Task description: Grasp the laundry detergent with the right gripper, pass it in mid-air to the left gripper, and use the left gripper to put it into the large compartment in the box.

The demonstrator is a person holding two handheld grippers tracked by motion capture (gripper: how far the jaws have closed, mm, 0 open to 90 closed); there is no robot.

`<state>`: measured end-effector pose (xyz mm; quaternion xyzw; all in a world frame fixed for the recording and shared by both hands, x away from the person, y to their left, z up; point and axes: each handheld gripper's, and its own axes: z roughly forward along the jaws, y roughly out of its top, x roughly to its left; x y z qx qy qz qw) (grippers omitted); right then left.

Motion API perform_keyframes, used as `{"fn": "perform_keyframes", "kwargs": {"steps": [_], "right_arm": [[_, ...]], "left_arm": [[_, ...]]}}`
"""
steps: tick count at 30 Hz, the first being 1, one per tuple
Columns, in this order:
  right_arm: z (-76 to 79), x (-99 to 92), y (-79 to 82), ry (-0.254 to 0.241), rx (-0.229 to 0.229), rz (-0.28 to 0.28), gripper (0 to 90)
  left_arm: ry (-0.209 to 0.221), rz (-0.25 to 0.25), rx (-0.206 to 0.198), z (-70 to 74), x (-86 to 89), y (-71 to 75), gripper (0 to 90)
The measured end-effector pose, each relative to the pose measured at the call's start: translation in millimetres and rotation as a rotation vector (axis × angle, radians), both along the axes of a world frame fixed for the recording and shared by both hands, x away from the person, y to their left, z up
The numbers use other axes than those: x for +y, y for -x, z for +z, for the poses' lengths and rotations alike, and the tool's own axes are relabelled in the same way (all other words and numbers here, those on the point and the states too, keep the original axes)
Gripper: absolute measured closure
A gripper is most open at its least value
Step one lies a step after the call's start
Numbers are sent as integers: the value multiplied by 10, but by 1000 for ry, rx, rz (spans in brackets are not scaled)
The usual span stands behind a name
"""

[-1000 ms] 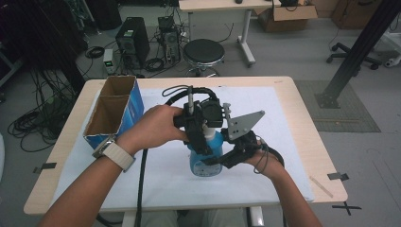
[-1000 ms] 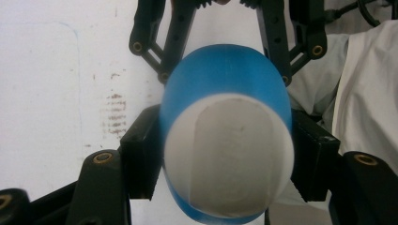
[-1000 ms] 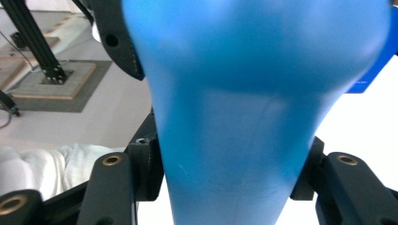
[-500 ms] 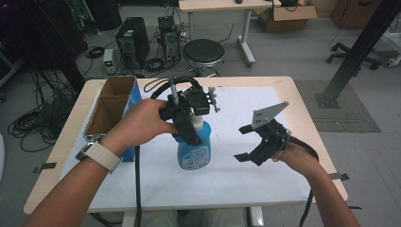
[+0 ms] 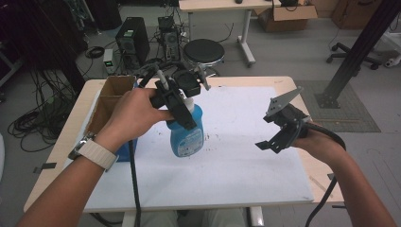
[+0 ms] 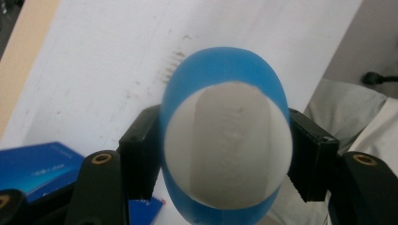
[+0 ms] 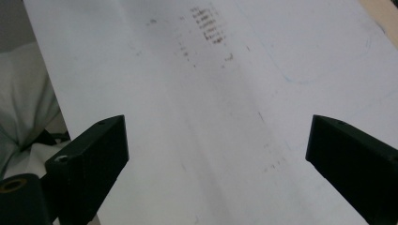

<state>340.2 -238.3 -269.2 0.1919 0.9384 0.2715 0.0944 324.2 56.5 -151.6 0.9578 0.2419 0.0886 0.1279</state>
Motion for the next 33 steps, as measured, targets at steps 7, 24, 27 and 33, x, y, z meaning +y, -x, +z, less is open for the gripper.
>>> {"fn": "perform_keyframes", "kwargs": {"steps": [7,24,27,33], "right_arm": [[25,-149,-56,56,17,-34,54],[125,-302,-121,135,28,-39,50],[114,-308,-135,149,36,-35,50],[79,-325,-159,165,44,-29,50]], "left_arm": [[24,170,-27,160,137,-86,381],[59,440,-69,510,421,-252,381],[67,476,-70,541,470,-274,381],[84,544,-78,597,585,-313,381]]}}
